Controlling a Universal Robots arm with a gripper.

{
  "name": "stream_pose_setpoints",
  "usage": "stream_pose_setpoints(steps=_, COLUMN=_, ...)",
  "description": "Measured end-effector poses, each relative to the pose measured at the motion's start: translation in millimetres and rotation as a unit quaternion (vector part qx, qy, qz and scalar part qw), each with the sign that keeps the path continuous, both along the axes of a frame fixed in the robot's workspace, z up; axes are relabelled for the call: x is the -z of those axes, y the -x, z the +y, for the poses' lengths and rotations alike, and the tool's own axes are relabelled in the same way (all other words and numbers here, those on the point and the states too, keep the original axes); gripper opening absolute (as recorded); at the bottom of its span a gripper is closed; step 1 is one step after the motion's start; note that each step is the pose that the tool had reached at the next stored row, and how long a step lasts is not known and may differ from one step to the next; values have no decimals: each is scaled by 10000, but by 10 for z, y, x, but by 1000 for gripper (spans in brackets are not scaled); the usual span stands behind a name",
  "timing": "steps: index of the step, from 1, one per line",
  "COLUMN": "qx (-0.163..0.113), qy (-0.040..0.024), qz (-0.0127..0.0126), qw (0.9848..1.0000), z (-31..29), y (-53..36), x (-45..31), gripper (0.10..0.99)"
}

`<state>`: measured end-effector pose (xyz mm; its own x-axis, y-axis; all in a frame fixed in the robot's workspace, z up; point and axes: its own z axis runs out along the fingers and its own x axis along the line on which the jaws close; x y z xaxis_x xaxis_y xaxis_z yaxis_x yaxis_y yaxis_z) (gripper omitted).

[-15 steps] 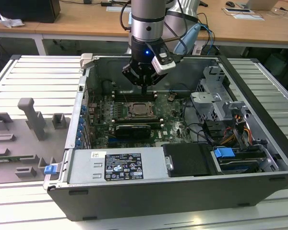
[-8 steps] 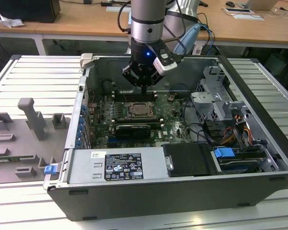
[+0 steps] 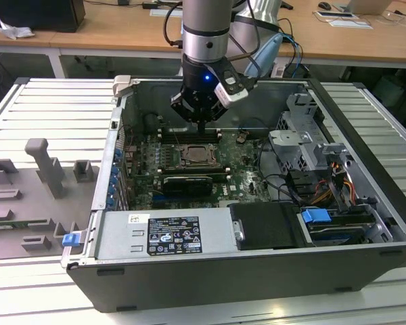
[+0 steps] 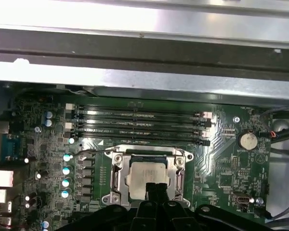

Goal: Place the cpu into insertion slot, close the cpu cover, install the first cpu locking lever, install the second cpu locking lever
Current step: 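Install the first cpu locking lever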

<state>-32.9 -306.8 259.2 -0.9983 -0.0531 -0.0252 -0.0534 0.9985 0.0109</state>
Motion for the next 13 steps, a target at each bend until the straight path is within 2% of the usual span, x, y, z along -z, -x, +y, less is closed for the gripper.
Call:
stream_pose_setpoints(steps=1, qx=0, qy=-74, qz=0, qw=10000, z=-4, y=6, x=2, gripper=106)
stream_pose_setpoints(steps=2, qx=1, qy=-90, qz=0, qw=10000, z=-8, y=12, x=2, gripper=106)
stream_pose_setpoints(steps=9, qx=0, qy=-92, qz=0, qw=10000, z=-65, y=78, x=3, gripper=106)
stream_pose_setpoints(steps=13, qx=0, qy=-92, qz=1, qw=10000, z=-78, y=97, x=3, gripper=106)
